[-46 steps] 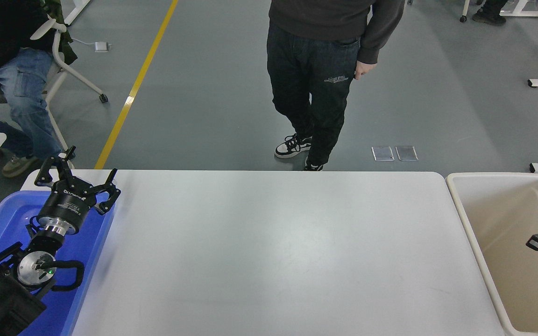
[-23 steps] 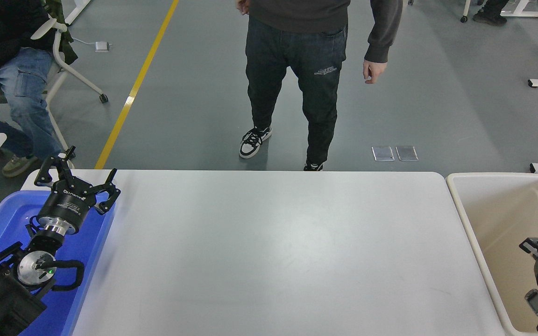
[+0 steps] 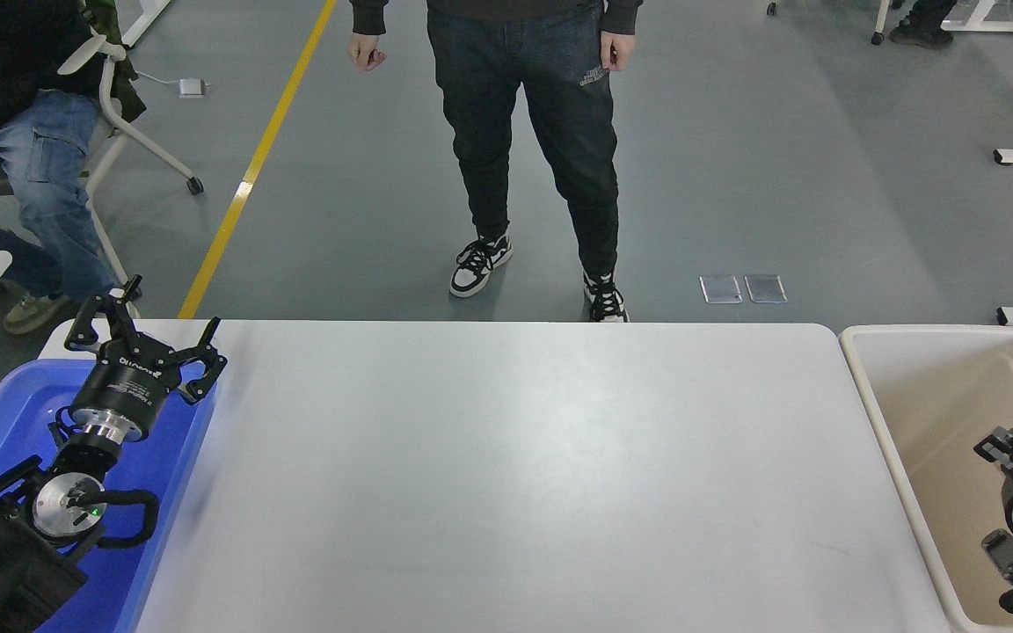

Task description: Clean the table surface

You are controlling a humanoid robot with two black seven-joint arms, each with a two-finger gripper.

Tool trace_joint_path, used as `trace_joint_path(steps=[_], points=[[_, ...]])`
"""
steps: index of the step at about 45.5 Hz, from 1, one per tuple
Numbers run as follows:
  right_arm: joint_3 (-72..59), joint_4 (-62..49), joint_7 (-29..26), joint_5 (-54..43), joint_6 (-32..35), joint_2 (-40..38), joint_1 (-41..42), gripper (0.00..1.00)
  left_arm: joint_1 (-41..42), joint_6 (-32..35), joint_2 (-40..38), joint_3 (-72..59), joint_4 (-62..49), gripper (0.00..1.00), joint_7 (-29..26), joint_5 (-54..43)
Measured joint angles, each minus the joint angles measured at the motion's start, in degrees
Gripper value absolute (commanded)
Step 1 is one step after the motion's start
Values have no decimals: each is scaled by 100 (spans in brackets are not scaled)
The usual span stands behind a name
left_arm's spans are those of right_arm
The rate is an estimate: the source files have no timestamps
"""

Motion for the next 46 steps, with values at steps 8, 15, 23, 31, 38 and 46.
trace_joint_path(steps=[8, 15, 23, 31, 38, 46], points=[[182, 0, 28, 307, 176, -23, 114, 99, 0, 0, 0, 0, 0, 100, 0, 0], [498, 9, 81, 521, 280, -28, 231, 98, 0, 0, 0, 0, 0, 100, 0, -1], [1118, 20, 156, 701, 678, -30, 449, 98, 0, 0, 0, 0, 0, 100, 4, -2], [2086, 33, 316, 1108, 1272, -57, 736, 99, 0, 0, 0, 0, 0, 100, 4, -2], [3123, 244, 600, 1625, 1738, -21, 980, 100, 0, 0, 0, 0, 0, 100, 3, -2], [3929, 965, 778, 1900, 2116, -122, 1056, 100, 0, 0, 0, 0, 1, 100, 0, -2]])
